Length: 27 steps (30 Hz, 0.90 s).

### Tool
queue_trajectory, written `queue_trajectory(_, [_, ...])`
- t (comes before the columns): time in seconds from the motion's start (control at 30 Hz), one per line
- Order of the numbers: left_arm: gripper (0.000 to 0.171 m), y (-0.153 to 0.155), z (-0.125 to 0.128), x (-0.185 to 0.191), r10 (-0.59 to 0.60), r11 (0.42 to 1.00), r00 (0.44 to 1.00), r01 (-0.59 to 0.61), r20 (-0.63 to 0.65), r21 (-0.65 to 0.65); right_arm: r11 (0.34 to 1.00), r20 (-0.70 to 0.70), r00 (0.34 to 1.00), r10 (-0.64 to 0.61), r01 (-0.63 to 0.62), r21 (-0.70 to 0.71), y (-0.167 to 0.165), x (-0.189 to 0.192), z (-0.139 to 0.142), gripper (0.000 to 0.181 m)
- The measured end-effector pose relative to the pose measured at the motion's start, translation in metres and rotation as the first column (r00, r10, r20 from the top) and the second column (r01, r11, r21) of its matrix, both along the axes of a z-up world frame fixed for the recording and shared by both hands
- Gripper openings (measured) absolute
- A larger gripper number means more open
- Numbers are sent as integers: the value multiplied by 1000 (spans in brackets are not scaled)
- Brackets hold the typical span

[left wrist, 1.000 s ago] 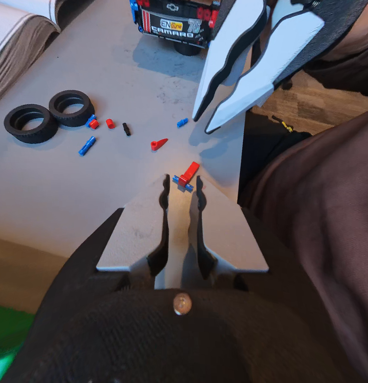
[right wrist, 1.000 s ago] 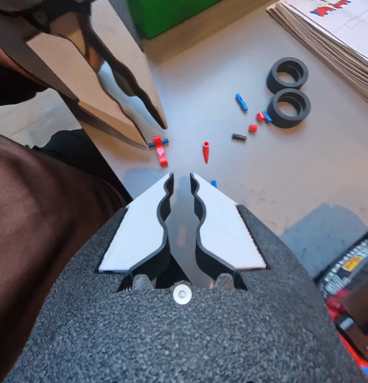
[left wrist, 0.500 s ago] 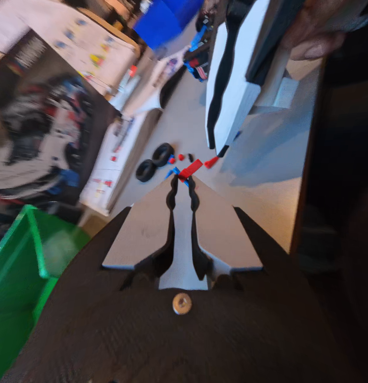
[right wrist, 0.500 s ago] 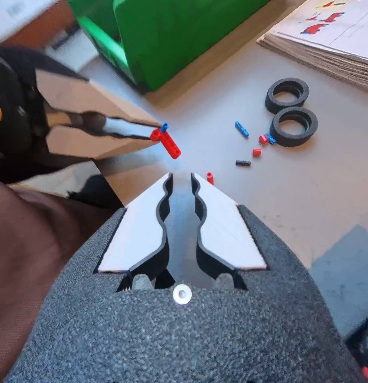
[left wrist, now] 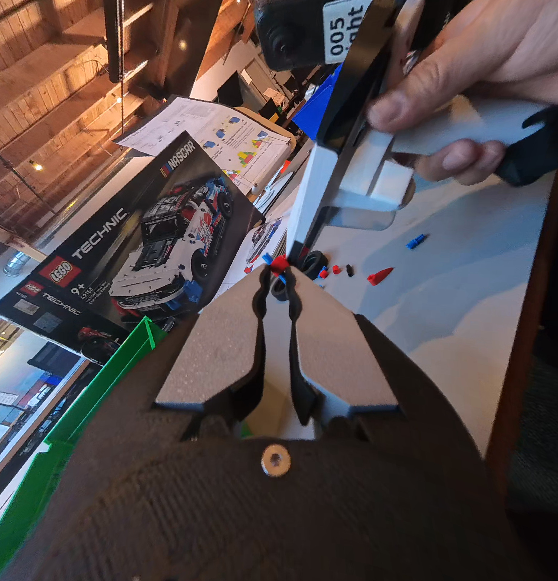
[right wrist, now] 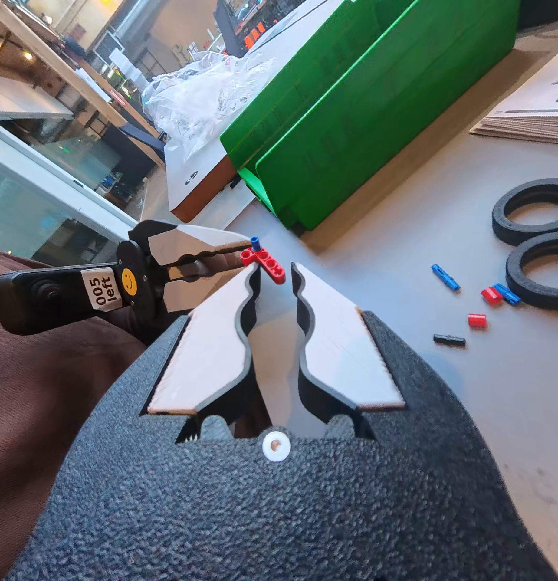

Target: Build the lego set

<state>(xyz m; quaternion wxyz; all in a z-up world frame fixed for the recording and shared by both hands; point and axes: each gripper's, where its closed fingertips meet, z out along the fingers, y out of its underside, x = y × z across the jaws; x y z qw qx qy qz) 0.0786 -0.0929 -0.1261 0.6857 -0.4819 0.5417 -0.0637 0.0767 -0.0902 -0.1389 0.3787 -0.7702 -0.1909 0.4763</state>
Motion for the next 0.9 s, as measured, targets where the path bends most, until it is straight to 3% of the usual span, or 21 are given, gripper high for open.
queue_trajectory(0.27, [0, 5, 0, -10, -14, 1000, 1000, 14, 2, -12, 996, 105, 994, 11, -20, 89, 4, 1, 1, 6])
queue_trajectory(0.4, [0, 7, -11, -8, -32, 995, 999, 29, -23, -97, 994, 136, 991, 17, -31, 102, 7, 6, 0, 6])
queue_trajectory(0.47, [0, 6, -24, -7, -67, 977, 996, 54, -55, -204, 991, 188, 982, 30, -54, 126, 8, 10, -3, 6])
queue_trajectory(0.5, [2, 4, -31, -7, -98, 956, 993, 77, -60, -281, 988, 222, 974, 42, -74, 136, 7, 11, -4, 6])
queue_trajectory(0.53, [14, 2, -37, -7, -131, 924, 989, 97, -67, -370, 984, 260, 964, 53, -95, 148, 6, 12, -6, 6])
queue_trajectory(0.63, [31, -3, -37, -8, -219, 795, 976, 176, -4, -580, 961, 391, 917, 83, -177, 213, 1, 14, -12, 6])
queue_trajectory(0.83, [37, -12, -24, -4, -356, 534, 920, 346, 166, -771, 879, 576, 811, 103, -345, 330, -9, 9, -20, 6])
queue_trajectory(0.9, [36, -14, -26, -1, -383, 501, 907, 364, 177, -785, 867, 601, 792, 107, -370, 334, -11, 9, -23, 6])
